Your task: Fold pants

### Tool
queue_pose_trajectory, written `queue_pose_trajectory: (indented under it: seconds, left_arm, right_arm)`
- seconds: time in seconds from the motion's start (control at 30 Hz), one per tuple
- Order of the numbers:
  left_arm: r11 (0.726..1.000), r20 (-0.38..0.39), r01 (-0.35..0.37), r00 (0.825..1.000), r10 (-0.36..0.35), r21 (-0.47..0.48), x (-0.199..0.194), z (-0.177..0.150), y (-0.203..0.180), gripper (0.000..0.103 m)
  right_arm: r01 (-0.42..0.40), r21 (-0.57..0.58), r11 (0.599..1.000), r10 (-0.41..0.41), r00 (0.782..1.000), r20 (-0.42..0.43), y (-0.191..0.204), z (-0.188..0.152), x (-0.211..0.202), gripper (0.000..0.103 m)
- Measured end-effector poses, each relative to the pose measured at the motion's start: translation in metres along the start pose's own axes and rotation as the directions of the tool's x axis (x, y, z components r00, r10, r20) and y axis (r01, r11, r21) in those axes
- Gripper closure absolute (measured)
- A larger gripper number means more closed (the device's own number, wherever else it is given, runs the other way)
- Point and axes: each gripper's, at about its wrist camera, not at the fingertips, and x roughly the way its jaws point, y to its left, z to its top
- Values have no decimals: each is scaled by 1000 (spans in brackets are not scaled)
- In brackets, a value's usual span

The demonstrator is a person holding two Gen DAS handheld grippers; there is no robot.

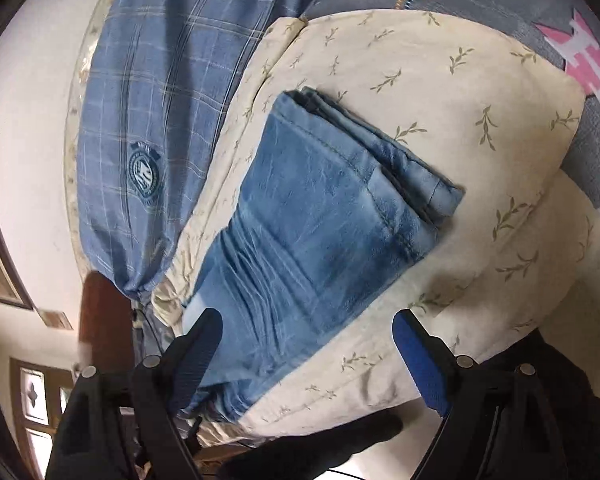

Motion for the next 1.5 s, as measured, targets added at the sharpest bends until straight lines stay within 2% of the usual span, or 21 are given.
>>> queue_pose_trajectory:
  seconds: [0.03,0.2,0.33,0.4,0.43,0.47,0.57,0.73,0.83,0.9,0.97,1.03,1.07,1.1,1.13,1.17,1.23,1.3,1.4,1.43,1.5]
  left_arm:
    - [1000,12,-10,1000,10,12,-1,1,-2,62]
    - [995,40,-35,999,31,91,0,9,-7,76]
    - [983,83,-57,996,44,174,-4,11,-17,78]
    - [971,99,-69,994,47,230,-7,13,-26,78]
    - [962,104,-76,993,50,264,-9,17,-33,78]
    - [956,105,-78,993,50,283,-11,18,-38,78]
    - [933,112,-87,992,50,350,-18,29,-58,78]
    - [894,187,-50,982,-38,445,-43,36,-83,78]
    - [864,181,-81,983,-12,497,-36,11,-58,77]
    - [849,146,-135,987,68,512,-15,-5,-33,75]
    - [858,29,-196,978,208,475,19,-14,4,68]
    - [904,-19,-151,985,173,401,21,-8,22,65]
    - [912,-4,-145,987,159,385,10,-4,20,62]
    - [903,53,-189,982,183,385,-4,-1,14,47]
    - [895,132,-228,973,191,383,-20,1,9,37]
    - [889,185,-244,965,184,388,-32,1,6,34]
    - [870,280,-278,945,171,408,-55,0,-3,29]
    - [872,310,-269,940,144,409,-70,0,-10,29]
    - [834,275,-202,959,63,513,-65,-12,-32,29]
    - [805,248,-187,967,51,563,-52,-21,-40,29]
    - [748,206,-219,972,112,627,-21,-31,-48,29]
  right_arm:
    - [-5,21,1000,4,1000,11,-3,2,-1,14]
    - [3,65,998,-5,999,43,-10,14,0,17]
    - [96,66,993,-101,992,79,-13,22,2,38]
    - [148,39,988,-150,987,51,-13,27,10,60]
    - [168,23,986,-169,985,41,-12,30,12,79]
    - [203,-15,979,-202,978,45,-7,34,12,85]
    - [272,-157,949,-259,961,98,28,39,5,88]
    - [297,-323,899,-215,940,266,102,62,-26,88]
    - [336,-363,869,-230,924,305,101,56,-33,88]
    - [379,-362,851,-288,915,281,74,47,-23,87]
    - [398,-303,866,-363,917,166,31,44,0,84]
    - [389,-312,867,-378,921,98,11,39,12,83]
    - [395,-341,853,-372,919,134,16,36,6,75]
    - [402,-356,843,-372,916,152,21,34,1,63]
    - [403,-366,839,-366,915,171,29,33,-8,27]
    - [407,-366,837,-357,913,200,35,32,-15,20]
    - [432,-366,824,-347,896,277,48,30,-32,21]
    - [392,-371,842,-293,909,296,58,26,-43,21]
    - [272,-462,844,-181,956,232,83,18,-34,21]
    - [229,-497,837,-151,970,191,90,15,-21,21]
    - [266,-537,800,-223,964,145,95,11,8,25]
